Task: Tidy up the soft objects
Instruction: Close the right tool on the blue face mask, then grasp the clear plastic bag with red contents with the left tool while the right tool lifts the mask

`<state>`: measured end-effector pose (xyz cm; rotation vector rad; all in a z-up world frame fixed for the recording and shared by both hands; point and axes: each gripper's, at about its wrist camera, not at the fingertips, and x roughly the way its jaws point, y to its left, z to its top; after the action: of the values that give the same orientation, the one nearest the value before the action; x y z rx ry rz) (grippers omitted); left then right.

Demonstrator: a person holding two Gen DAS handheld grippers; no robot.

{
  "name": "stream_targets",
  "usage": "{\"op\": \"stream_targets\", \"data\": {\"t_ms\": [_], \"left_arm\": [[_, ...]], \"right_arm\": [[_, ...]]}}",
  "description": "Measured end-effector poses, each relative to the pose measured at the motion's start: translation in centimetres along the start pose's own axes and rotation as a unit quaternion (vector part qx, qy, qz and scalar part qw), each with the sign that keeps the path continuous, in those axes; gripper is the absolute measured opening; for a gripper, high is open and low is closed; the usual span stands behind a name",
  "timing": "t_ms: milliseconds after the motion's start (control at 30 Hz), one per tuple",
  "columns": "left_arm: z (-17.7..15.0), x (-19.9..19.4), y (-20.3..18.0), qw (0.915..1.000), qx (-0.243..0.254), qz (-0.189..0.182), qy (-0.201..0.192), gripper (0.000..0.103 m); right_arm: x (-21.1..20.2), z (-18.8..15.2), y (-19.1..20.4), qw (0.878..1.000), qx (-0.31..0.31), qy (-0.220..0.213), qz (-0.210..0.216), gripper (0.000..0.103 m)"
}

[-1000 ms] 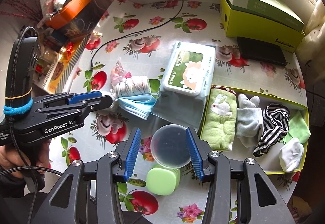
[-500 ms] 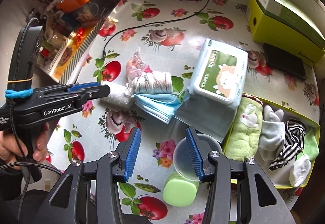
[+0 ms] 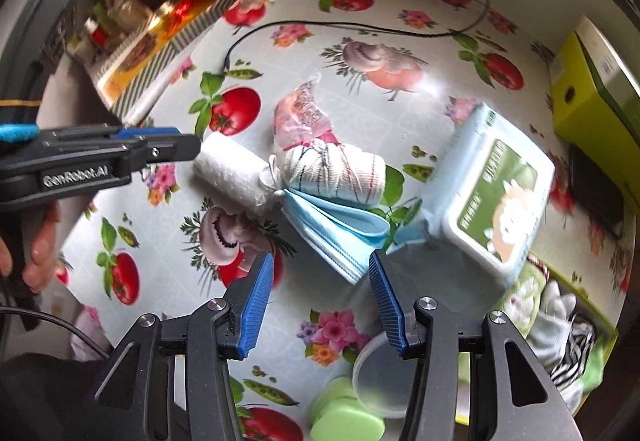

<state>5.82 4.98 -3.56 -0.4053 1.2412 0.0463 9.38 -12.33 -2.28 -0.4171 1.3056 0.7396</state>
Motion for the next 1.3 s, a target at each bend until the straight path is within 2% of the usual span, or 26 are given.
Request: {"op": "stream_targets", "data": {"t_ms": [300,433,467,500,533,600,667,900,1167,1300], "left_arm": [[-0.6,0.4,1.9,0.9997,-0.021,-0.001,0.007,0.031],[-0.7,0.5,2.7,0.9994,-0.034,-0.006,0.011,0.031],[-0.7,0.5,2.8,0.9993,-0.036,-0.006,0.011,0.031],[-0.7,0.5,2.9,0.9992,-0.037,-0.006,0.011,0.031],[-0.6,0.5,3.0,0.9992,-0.038,-0.007,0.010,0.031],[-0.5,0.5,3.1,0.9992,-0.039,-0.008,0.009,0.031],[-0.3,0.5,3.1,0.9992,-0.039,-0.009,0.008,0.031],[1.0,0.8,2.4,0.9988,-0.040,-0.029,0.005,0.031],[3.0,2.9,0.7,0.9965,-0.061,-0.056,0.014,0.031],[4.0,4.3,-0.1,0.9951,-0.072,-0.066,0.018,0.044]], "right_arm": [[4.4,1.3,2.0,0.990,-0.119,0.051,-0.053,0.049],[5.7,1.5,2.4,0.987,-0.135,0.066,-0.058,0.049],[5.9,1.6,2.4,0.987,-0.134,0.067,-0.057,0.044],[6.1,1.6,2.4,0.987,-0.132,0.069,-0.055,0.029],[6.3,1.6,2.4,0.988,-0.129,0.071,-0.052,0.023],[6.4,1.5,2.4,0.989,-0.124,0.072,-0.047,0.015],[6.1,1.2,2.3,0.991,-0.111,0.069,-0.031,0.011],[2.8,0.3,0.8,0.999,-0.023,0.030,0.025,0.009],[-1.4,-0.6,-1.5,0.998,0.058,-0.018,0.029,0.009],[-2.7,-0.9,-2.3,0.996,0.078,-0.033,0.021,0.009]]}}
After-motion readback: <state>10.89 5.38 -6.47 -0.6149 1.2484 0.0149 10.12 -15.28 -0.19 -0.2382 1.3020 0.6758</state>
